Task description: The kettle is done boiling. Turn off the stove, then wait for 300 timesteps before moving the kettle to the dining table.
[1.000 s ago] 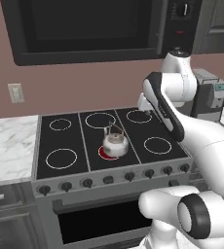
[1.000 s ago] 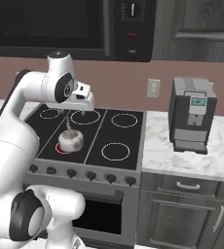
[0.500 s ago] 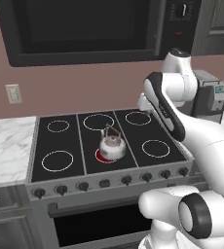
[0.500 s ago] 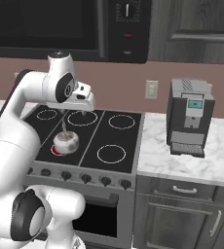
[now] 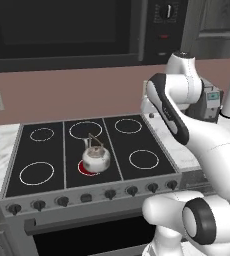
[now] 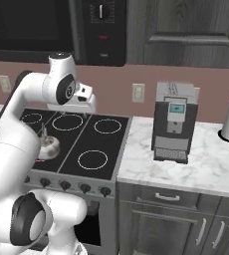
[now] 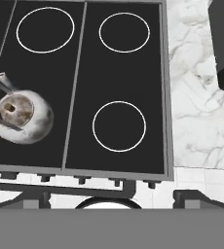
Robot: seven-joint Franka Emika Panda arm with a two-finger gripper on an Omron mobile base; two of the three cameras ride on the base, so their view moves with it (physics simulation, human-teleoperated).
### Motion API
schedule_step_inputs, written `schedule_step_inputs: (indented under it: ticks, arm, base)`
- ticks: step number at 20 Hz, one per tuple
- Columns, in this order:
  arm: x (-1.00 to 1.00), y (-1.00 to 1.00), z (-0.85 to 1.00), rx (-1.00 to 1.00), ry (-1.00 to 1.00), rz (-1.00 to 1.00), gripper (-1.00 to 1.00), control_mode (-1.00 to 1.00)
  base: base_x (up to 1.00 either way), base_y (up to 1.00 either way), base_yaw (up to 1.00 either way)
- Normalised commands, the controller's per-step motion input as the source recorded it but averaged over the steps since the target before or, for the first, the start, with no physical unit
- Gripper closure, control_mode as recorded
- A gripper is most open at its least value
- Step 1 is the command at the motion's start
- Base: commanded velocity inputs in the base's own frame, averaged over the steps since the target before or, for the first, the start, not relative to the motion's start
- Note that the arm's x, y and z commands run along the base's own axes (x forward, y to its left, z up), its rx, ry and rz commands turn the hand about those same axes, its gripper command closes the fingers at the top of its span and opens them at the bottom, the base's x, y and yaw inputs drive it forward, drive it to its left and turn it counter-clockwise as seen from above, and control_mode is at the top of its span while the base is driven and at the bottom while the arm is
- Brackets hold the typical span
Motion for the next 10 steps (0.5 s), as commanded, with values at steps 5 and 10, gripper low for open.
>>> schedule_step_inputs:
  ticks: [5,10]
  arm:
    - [0.00,0.00,0.00,0.00,0.00,0.00,-1.00,1.00]
    - [0.00,0.00,0.00,0.00,0.00,0.00,-1.00,1.00]
  base:
    - [0.13,-0.12,0.00]
    - [0.00,0.00,0.00]
